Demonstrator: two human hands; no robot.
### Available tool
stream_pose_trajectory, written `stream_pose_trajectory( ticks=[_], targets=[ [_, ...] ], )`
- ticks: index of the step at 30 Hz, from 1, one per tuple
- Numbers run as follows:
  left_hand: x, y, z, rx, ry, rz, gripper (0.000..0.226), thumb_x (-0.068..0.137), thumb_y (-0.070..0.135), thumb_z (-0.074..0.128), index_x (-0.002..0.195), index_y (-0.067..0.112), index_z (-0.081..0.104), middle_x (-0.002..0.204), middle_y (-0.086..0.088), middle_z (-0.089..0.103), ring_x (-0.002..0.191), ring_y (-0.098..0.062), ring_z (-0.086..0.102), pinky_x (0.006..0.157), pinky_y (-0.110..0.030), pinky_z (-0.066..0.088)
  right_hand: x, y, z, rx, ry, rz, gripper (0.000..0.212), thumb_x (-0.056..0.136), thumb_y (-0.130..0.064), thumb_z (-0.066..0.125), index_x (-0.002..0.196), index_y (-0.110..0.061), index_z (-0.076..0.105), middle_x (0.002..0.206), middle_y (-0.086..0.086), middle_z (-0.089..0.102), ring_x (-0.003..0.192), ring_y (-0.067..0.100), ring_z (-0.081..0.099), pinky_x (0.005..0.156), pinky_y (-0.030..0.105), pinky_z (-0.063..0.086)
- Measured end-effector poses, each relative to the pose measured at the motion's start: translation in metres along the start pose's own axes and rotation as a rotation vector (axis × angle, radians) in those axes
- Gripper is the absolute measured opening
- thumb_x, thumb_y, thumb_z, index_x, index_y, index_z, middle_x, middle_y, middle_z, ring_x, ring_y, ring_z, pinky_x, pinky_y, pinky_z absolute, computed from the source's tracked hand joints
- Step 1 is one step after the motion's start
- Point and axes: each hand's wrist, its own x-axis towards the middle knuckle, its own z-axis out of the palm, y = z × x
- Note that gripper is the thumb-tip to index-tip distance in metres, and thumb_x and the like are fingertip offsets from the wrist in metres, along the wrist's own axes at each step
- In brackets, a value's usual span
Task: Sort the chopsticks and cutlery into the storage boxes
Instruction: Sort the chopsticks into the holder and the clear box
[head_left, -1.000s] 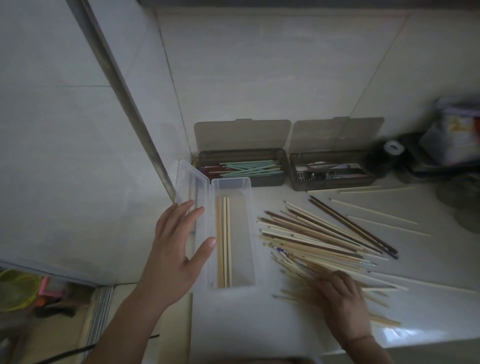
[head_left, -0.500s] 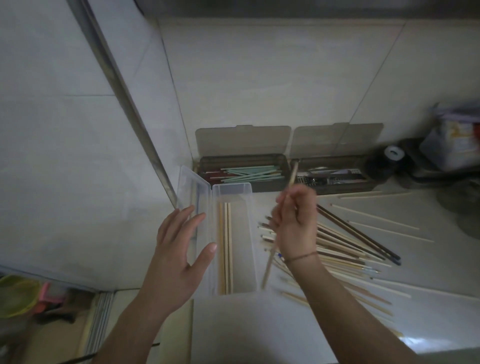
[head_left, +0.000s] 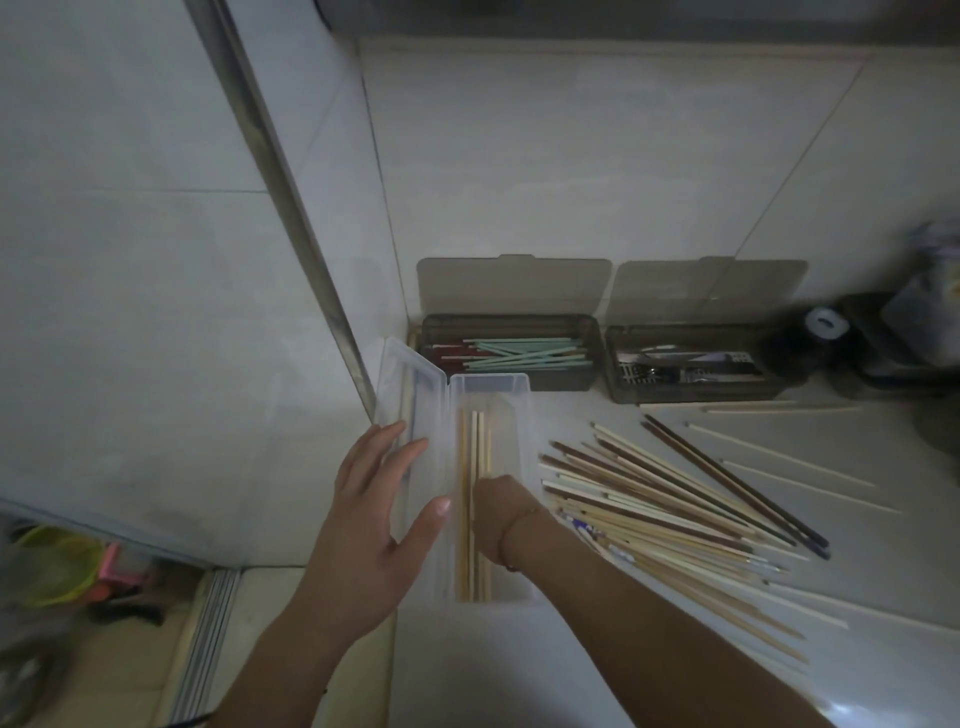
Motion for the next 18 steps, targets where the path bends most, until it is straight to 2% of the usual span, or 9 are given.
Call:
stream_pose_trajectory(
  ticks=[2, 4, 6, 8, 9, 11, 12, 15, 18],
  targets=[
    [-0.001, 0.001, 0.001, -0.004, 0.004, -0.011, 0.059, 0.088, 0.063, 0.04, 0.136, 0.029, 0.047, 0.151, 0.015, 0.029, 0.143, -0.006, 0.019, 0.111, -0.043, 0.033, -0.007, 0.003, 0.001, -0.019, -0.011, -0.023, 0.029, 0.094, -0.012, 0.052, 0.119, 0.001, 0.056, 0.121, 0.02, 0.057, 0.11, 0.031, 0.057, 0.087, 0.035, 0.049],
    [-0.001, 0.002, 0.001, -0.002, 0.005, -0.026, 0.06, 0.087, 0.063, 0.04, 0.135, 0.027, 0.049, 0.151, 0.013, 0.03, 0.143, -0.006, 0.021, 0.111, -0.045, 0.034, -0.022, 0.012, 0.004, 0.079, 0.075, -0.113, 0.031, 0.095, -0.016, 0.052, 0.123, -0.003, 0.055, 0.122, 0.017, 0.057, 0.109, 0.029, 0.058, 0.087, 0.033, 0.048],
    [0.0, 0.004, 0.001, 0.009, 0.008, -0.031, 0.062, 0.087, 0.064, 0.039, 0.135, 0.026, 0.05, 0.151, 0.013, 0.031, 0.143, -0.007, 0.022, 0.111, -0.044, 0.034, -0.044, 0.031, 0.009, 0.276, 0.296, -0.26, 0.034, 0.096, -0.024, 0.051, 0.127, -0.011, 0.056, 0.124, 0.009, 0.06, 0.11, 0.023, 0.058, 0.092, 0.029, 0.046],
    [0.001, 0.007, 0.001, 0.038, 0.012, -0.016, 0.062, 0.087, 0.064, 0.039, 0.134, 0.025, 0.05, 0.15, 0.012, 0.032, 0.142, -0.008, 0.023, 0.11, -0.041, 0.032, -0.068, 0.065, 0.017, 0.426, 0.595, -0.33, 0.027, 0.092, -0.02, 0.057, 0.118, -0.015, 0.065, 0.114, 0.003, 0.066, 0.103, 0.017, 0.062, 0.092, 0.025, 0.047],
    [0.002, 0.008, 0.002, 0.056, 0.014, -0.007, 0.062, 0.087, 0.063, 0.04, 0.134, 0.025, 0.051, 0.15, 0.011, 0.032, 0.142, -0.008, 0.024, 0.109, -0.038, 0.031, -0.079, 0.089, 0.024, 0.442, 0.743, -0.306, 0.022, 0.089, -0.014, 0.061, 0.11, -0.014, 0.069, 0.107, 0.003, 0.069, 0.098, 0.017, 0.064, 0.089, 0.025, 0.049],
    [0.005, 0.011, 0.003, 0.069, 0.029, -0.014, 0.058, 0.088, 0.06, 0.044, 0.134, 0.025, 0.051, 0.15, 0.01, 0.033, 0.141, -0.008, 0.025, 0.108, -0.035, 0.028, -0.1, 0.145, 0.042, 0.386, 0.914, -0.099, 0.023, 0.08, 0.001, 0.068, 0.097, -0.012, 0.073, 0.097, 0.006, 0.071, 0.089, 0.023, 0.067, 0.083, 0.028, 0.051],
    [0.006, 0.012, 0.004, 0.062, 0.042, -0.027, 0.056, 0.088, 0.056, 0.047, 0.134, 0.025, 0.052, 0.15, 0.011, 0.033, 0.14, -0.008, 0.026, 0.108, -0.034, 0.028, -0.109, 0.175, 0.051, 0.353, 0.922, 0.051, 0.026, 0.076, 0.006, 0.07, 0.094, -0.012, 0.074, 0.095, 0.009, 0.071, 0.088, 0.027, 0.067, 0.082, 0.03, 0.052],
    [0.01, 0.019, 0.006, 0.043, 0.075, -0.055, 0.051, 0.088, 0.052, 0.058, 0.132, 0.028, 0.051, 0.15, 0.012, 0.033, 0.136, -0.003, 0.031, 0.106, -0.034, 0.03, -0.141, 0.256, 0.081, 0.307, 0.819, 0.446, 0.03, 0.072, 0.006, 0.072, 0.095, -0.012, 0.074, 0.102, 0.014, 0.069, 0.095, 0.036, 0.064, 0.082, 0.042, 0.052],
    [0.014, 0.024, 0.009, 0.056, 0.103, -0.05, 0.051, 0.083, 0.044, 0.059, 0.13, 0.024, 0.054, 0.149, 0.008, 0.036, 0.125, 0.006, 0.033, 0.104, -0.032, 0.031, -0.17, 0.308, 0.098, 0.282, 0.689, 0.686, 0.029, 0.08, -0.008, 0.068, 0.107, -0.017, 0.07, 0.114, 0.011, 0.065, 0.102, 0.034, 0.058, 0.082, 0.04, 0.051]
  ],
)
